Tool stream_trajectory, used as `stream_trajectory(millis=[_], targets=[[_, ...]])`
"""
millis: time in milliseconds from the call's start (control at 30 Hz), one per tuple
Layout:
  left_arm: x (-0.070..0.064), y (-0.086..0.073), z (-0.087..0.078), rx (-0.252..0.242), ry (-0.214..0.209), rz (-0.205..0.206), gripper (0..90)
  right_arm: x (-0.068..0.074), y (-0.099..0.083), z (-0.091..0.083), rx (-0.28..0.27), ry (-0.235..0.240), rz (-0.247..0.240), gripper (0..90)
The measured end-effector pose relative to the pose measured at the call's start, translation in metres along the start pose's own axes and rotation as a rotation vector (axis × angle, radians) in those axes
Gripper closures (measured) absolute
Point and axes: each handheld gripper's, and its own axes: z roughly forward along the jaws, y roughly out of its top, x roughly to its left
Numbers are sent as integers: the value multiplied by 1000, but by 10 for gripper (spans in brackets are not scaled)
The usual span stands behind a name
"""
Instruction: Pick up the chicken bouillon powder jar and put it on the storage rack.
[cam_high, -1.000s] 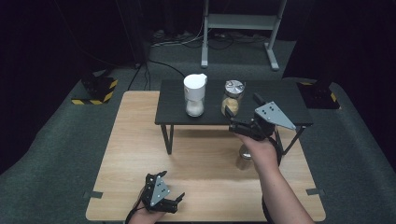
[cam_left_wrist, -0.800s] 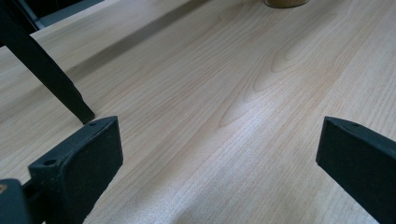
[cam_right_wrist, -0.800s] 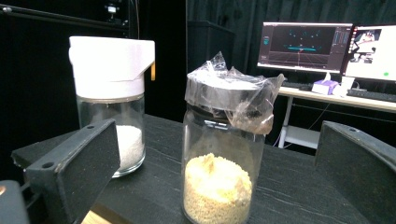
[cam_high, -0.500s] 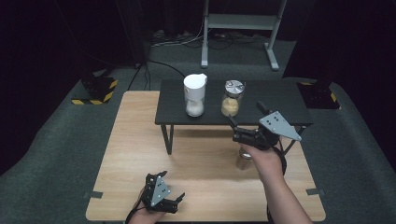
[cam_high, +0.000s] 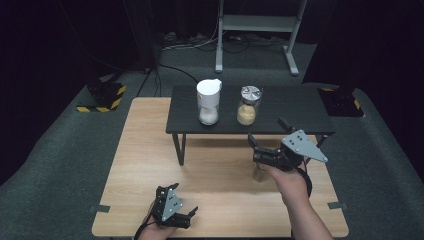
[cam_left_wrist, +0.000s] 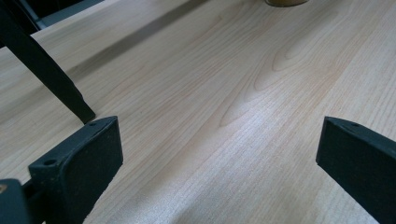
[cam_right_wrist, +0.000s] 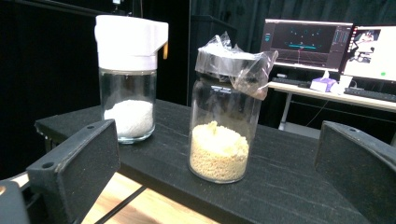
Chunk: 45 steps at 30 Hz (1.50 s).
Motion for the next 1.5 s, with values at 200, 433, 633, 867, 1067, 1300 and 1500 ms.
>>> stream_trajectory(millis=[200, 433, 633, 867, 1067, 1300, 1500], targets=[[0, 0, 0, 2, -5, -4, 7, 4, -8, -9, 12, 7, -13, 0], [1, 0, 0, -1, -4, -9, 7, 7, -19, -15, 33, 12, -25, 0], [1, 0, 0, -3, 0, -12, 7, 10, -27, -19, 47, 22, -32, 0], [0, 0, 0, -3, 2, -13, 7, 15, -37, -25, 60, 33, -36, 0], [1, 0, 0, -3, 3, -12, 7, 15, -51, -29, 89, 34, -39, 0], [1, 0, 0, -3, 3, -18, 7, 16, -67, -32, 118, 34, -41, 0], [1, 0, 0, -2, 3, -15, 7, 18, -84, -36, 150, 37, -44, 0]])
